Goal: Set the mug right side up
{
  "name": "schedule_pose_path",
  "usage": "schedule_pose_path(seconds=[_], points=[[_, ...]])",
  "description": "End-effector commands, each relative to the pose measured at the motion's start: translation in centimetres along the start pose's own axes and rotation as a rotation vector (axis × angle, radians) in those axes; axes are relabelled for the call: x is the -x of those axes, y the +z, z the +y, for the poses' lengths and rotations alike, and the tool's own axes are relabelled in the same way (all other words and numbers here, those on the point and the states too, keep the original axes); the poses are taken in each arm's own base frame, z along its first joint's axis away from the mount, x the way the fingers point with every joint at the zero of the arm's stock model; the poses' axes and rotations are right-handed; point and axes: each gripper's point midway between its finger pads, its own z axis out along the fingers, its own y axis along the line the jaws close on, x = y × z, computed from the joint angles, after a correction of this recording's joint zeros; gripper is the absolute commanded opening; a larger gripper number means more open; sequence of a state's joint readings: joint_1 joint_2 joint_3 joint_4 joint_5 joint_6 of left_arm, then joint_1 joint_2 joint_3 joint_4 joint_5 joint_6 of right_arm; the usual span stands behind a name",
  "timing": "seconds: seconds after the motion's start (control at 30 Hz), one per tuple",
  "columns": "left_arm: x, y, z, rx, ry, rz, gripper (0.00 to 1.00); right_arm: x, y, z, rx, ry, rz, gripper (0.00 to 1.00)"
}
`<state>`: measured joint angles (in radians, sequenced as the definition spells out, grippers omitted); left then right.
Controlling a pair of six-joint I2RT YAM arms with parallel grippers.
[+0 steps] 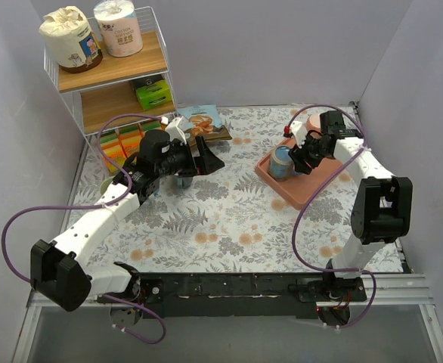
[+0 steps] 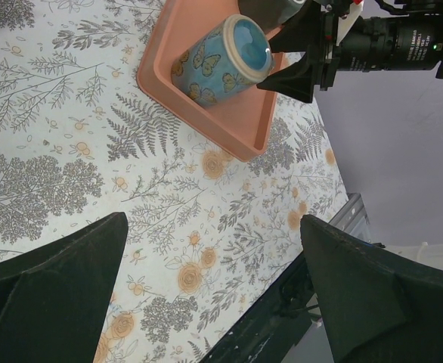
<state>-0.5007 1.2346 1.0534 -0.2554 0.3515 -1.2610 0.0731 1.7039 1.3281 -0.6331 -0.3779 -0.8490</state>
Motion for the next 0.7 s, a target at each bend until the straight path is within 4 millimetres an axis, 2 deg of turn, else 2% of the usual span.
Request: schedule_pose_path(seconds=[0.0, 0.2, 0.4, 0.53, 0.67], points=[[0.1, -0.3, -0.2, 0.001, 0.015, -0.008, 0.98, 0.8, 0.9, -0.2, 0.023, -0.051, -0.052, 0.63], [-0.1, -0.2, 0.0, 0.007, 0.002, -0.005, 0.98, 0.8, 1.8, 0.1, 0.025, -0.061, -0.057, 0.6], [-0.1, -0.4, 0.1, 0.013, 0.007, -0.013, 0.98, -0.3, 2.8, -0.5, -0.026, -0.057, -0.014, 0.27], [-0.2, -0.3, 0.2, 0.013, 0.0, -0.008, 0.98, -0.3, 2.2, -1.2, -0.072, -0.07, -0.007, 0.04], [-0.1, -0.3, 0.1, 0.008, -0.003, -0.012, 0.98, -0.4, 1.6, -1.7, -0.117, -0.07, 0.01, 0.01]])
